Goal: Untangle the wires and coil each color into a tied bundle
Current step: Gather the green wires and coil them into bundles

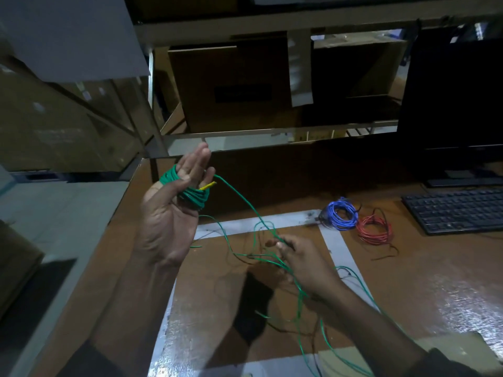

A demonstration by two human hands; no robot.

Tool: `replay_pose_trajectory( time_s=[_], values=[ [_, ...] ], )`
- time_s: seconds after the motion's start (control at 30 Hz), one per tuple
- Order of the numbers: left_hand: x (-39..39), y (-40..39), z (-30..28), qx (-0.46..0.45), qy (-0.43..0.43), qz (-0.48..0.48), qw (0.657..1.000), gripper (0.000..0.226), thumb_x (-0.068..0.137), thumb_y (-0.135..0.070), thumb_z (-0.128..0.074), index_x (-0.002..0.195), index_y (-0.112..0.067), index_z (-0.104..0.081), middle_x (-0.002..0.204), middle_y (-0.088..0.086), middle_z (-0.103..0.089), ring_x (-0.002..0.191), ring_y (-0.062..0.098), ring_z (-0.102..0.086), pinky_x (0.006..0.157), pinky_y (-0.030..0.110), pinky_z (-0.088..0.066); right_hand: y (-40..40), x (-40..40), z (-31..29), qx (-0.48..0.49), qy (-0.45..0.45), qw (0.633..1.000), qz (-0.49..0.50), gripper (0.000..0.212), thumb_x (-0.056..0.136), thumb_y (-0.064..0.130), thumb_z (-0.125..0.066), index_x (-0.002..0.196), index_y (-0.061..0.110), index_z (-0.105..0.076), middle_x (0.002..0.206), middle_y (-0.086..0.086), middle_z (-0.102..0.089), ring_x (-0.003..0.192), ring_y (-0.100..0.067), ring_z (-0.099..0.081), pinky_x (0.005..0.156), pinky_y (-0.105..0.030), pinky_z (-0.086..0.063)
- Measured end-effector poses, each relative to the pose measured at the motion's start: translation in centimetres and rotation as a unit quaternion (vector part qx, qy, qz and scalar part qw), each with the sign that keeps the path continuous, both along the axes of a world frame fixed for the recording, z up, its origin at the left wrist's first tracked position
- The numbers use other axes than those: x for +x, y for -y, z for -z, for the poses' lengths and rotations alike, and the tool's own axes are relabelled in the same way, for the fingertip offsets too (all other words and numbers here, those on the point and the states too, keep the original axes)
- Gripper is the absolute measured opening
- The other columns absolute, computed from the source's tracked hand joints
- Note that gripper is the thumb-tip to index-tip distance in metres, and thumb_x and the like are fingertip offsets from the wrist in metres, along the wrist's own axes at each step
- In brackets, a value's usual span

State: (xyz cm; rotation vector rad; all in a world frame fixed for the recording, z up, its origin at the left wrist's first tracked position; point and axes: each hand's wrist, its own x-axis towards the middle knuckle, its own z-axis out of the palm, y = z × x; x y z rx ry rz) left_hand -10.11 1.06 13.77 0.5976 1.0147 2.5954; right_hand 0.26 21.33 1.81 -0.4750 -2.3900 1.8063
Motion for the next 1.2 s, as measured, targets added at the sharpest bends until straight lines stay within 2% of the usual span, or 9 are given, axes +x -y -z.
replay_pose_trajectory(
  time_s=[0.2,0.33,0.47,0.57,0.7,0.77,0.87,1.03,1.2],
  values=[
    [-0.2,-1.0,1.4,-0.067,-0.036,-0.044,0.996,0.053,0.099,0.013,-0.035,0.152,0.005,-0.03,0.144,0.018,-0.06,0.131,0.027,-0.061,0.097,0.026,-0.054,1.2,1.5,-1.1,0.408,0.058,0.897,-0.161,0.018,0.105,0.03,-0.047,0.112,0.026,-0.064,0.105,-0.001,-0.069,0.097,-0.026,-0.064,0.076,-0.038,-0.051],
    [-0.3,-1.8,3.7,-0.275,-0.118,-0.127,0.946,0.056,0.103,0.013,-0.037,0.153,-0.009,-0.028,0.151,0.004,-0.054,0.126,0.021,-0.065,0.108,0.032,-0.048,2.2,2.3,-2.2,0.384,-0.026,0.895,-0.227,0.02,0.102,0.031,-0.054,0.121,0.03,-0.061,0.118,0.004,-0.061,0.111,-0.016,-0.053,0.094,-0.039,-0.048],
    [-0.1,-2.2,6.2,-0.472,-0.218,-0.121,0.845,0.05,0.104,0.009,-0.04,0.147,-0.014,-0.031,0.145,-0.004,-0.056,0.101,0.013,-0.074,0.101,0.031,-0.053,2.1,2.6,-3.4,0.297,-0.09,0.929,-0.2,0.013,0.1,0.033,-0.058,0.111,0.034,-0.065,0.098,0.012,-0.046,0.094,-0.007,-0.047,0.079,-0.031,-0.043],
    [0.2,-2.4,7.3,-0.504,-0.188,-0.076,0.84,0.033,0.102,0.008,-0.044,0.135,0.005,-0.046,0.136,-0.006,-0.064,0.105,-0.011,-0.066,0.106,0.02,-0.041,1.8,2.5,-3.8,0.278,-0.101,0.936,-0.191,0.031,0.1,0.054,-0.042,0.098,0.031,-0.063,0.089,0.011,-0.041,0.087,-0.007,-0.046,0.076,-0.04,-0.045],
    [0.8,-2.8,6.7,-0.463,-0.136,-0.058,0.874,0.029,0.11,-0.008,-0.041,0.09,-0.002,-0.06,0.108,0.0,-0.077,0.104,-0.014,-0.061,0.099,0.024,-0.045,1.3,2.3,-3.5,0.272,-0.095,0.946,-0.147,0.045,0.098,0.065,-0.025,0.09,0.036,-0.058,0.088,0.014,-0.049,0.085,-0.005,-0.052,0.078,-0.047,-0.049],
    [1.1,-2.7,6.4,-0.433,-0.104,-0.063,0.893,0.032,0.111,-0.018,-0.041,0.095,0.003,-0.06,0.081,0.002,-0.075,0.086,0.005,-0.069,0.089,0.029,-0.05,0.8,2.1,-3.1,0.25,-0.096,0.96,-0.08,0.046,0.097,0.064,-0.023,0.086,0.036,-0.057,0.082,0.013,-0.057,0.082,-0.005,-0.057,0.078,-0.046,-0.05],
    [1.4,-2.4,5.9,-0.358,-0.04,-0.032,0.932,0.026,0.11,-0.022,-0.044,0.112,-0.005,-0.063,0.069,0.002,-0.063,0.043,0.004,-0.043,0.069,0.028,-0.046,0.0,1.5,-2.2,0.243,-0.065,0.968,-0.009,0.049,0.098,0.064,-0.021,0.078,0.037,-0.057,0.07,0.007,-0.062,0.072,-0.013,-0.061,0.071,-0.046,-0.051],
    [1.2,-1.7,3.6,-0.135,0.099,0.068,0.984,0.025,0.107,-0.018,-0.043,0.092,-0.009,-0.06,0.053,-0.008,-0.04,0.029,0.003,-0.03,0.052,0.018,-0.043,-0.7,0.7,-1.3,0.283,0.054,0.957,-0.036,0.047,0.108,0.044,-0.033,0.079,0.024,-0.064,0.068,0.005,-0.06,0.076,-0.025,-0.065,0.074,-0.04,-0.052],
    [0.2,0.7,1.9,0.02,0.168,0.153,0.974,0.035,0.112,-0.02,-0.033,0.088,-0.013,-0.058,0.047,-0.005,-0.041,0.029,0.008,-0.036,0.052,0.015,-0.043,-1.5,0.6,0.4,0.317,0.097,0.942,-0.04,0.044,0.107,0.045,-0.035,0.084,0.019,-0.063,0.073,0.002,-0.064,0.079,-0.028,-0.065,0.076,-0.042,-0.054]
  ],
)
